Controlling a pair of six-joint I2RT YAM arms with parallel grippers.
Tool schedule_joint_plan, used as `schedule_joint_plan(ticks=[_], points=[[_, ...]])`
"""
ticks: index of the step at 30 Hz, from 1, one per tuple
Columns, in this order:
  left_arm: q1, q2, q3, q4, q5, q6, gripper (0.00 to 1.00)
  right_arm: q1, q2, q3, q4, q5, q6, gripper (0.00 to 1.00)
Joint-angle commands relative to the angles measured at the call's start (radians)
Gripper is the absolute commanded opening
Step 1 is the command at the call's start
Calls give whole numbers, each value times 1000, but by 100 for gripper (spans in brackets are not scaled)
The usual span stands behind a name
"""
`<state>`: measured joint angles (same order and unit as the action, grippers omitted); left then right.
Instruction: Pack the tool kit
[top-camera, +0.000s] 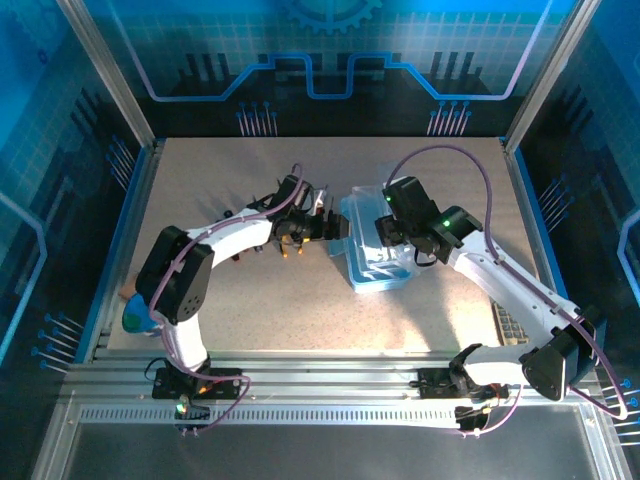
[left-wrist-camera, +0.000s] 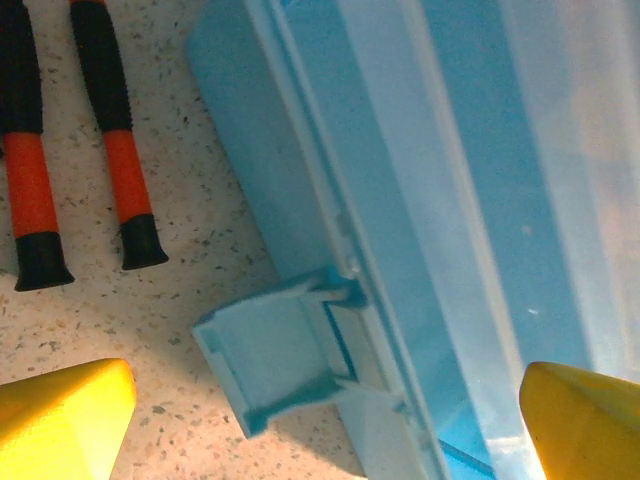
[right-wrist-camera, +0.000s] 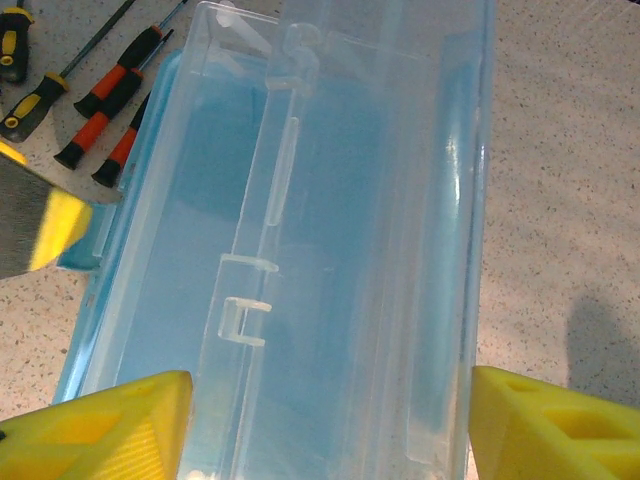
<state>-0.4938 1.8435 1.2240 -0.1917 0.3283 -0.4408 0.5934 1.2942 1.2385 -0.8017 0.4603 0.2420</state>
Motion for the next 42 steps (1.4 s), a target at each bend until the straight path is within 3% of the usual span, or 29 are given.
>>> schedule_joint_plan(ticks=[1, 33, 36, 40, 42], points=[[-2, 36, 34, -43, -20, 25, 99, -15, -24, 34, 17, -3, -15, 71], [-18, 134, 94, -117, -69, 43, 99, -64, -47, -2, 38, -52, -24, 72], [-18, 135, 97, -118, -73, 43, 100, -63, -39, 3, 38, -79, -36, 78], [-20, 141, 105, -121, -71, 43, 99, -27, -21, 10, 55, -160, -93, 100], [-21, 143, 109, -124, -71, 42, 99, -14, -7, 13, 59, -190, -107, 100]])
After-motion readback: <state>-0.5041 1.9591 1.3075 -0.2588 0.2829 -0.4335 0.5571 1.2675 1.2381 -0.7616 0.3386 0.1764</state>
